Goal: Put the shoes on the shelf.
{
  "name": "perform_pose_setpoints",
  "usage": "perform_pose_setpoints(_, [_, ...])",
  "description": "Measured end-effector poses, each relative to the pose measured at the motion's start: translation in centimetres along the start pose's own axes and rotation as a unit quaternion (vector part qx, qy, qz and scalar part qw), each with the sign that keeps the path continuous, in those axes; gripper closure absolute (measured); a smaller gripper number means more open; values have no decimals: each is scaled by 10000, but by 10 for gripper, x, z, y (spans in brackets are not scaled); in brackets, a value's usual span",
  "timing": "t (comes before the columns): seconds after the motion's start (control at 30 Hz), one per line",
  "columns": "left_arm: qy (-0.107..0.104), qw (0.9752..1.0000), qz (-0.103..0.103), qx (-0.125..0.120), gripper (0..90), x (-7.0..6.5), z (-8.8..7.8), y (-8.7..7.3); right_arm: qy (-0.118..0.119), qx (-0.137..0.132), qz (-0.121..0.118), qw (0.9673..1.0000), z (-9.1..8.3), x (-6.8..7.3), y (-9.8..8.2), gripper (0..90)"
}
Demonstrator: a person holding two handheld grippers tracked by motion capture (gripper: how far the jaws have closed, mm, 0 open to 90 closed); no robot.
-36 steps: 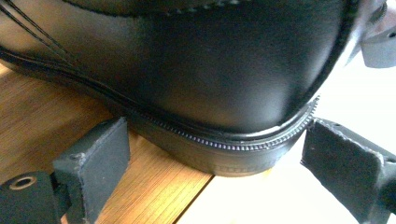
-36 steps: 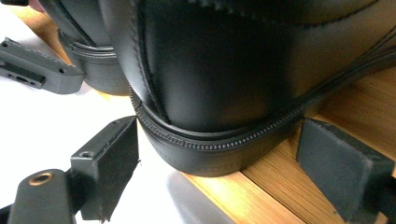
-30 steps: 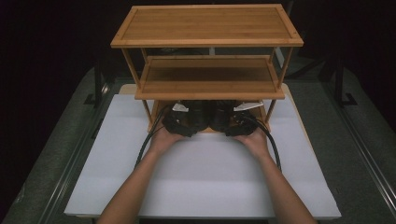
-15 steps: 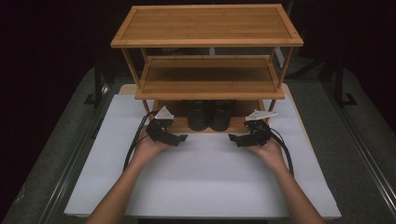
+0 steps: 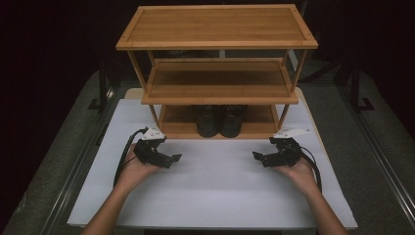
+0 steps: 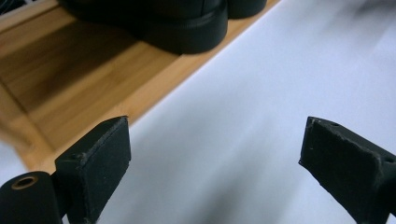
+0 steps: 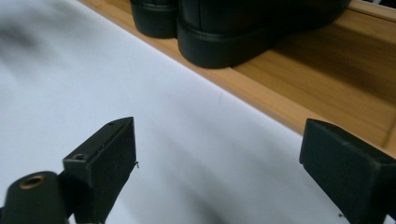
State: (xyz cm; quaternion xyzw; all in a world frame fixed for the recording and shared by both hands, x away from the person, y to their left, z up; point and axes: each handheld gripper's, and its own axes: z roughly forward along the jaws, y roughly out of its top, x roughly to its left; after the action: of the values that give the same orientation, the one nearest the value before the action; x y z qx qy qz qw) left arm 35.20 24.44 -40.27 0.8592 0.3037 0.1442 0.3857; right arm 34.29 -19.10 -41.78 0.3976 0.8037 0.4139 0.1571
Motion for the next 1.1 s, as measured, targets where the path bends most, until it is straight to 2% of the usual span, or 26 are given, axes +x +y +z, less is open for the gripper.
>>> perform_pose_setpoints(0.07, [34, 10000, -18, 11, 81, -1, -6, -7, -65, 47, -47, 10000, -6, 2, -4, 95])
perform_pose_setpoints(0.2, [140, 9999, -41, 60, 81, -2, -21, -25, -78, 22, 9, 10000, -19, 3, -18, 95])
perform_pose_setpoints(0.37, [212, 9996, -141, 135, 81, -2, -35, -45, -133, 116, 31, 9998, -31, 2, -34, 95])
perform_pose_setpoints(0.4, [212, 9996, -141, 135, 81, -2, -35, -45, -133, 130, 54, 9998, -33, 2, -37, 95])
perform_pose_setpoints(0.5, [264, 9992, -207, 231, 81, -3, -43, -60, -158, 148, 92, 9997, -41, 3, -46, 95])
perform_pose_setpoints(0.67, [315, 9986, -225, 348, 81, -5, -51, -75, -212, 216, 139, 9994, -54, 5, -61, 95])
perform_pose_setpoints(0.73, [352, 9980, -222, 470, 80, -8, -56, -83, -217, 264, 132, 9993, -57, 5, -66, 95])
perform_pose_setpoints(0.87, [351, 9980, -258, 452, 80, -11, -62, -92, -266, 381, 136, 9988, -62, 7, -76, 95])
perform_pose_setpoints(0.97, [376, 9974, -295, 533, 79, -16, -68, -105, -357, 500, 147, 9980, -69, 9, -88, 94])
perform_pose_setpoints(1.1, [420, 9969, -335, 576, 79, -18, -72, -114, -459, 597, 109, 9971, -75, 11, -96, 94])
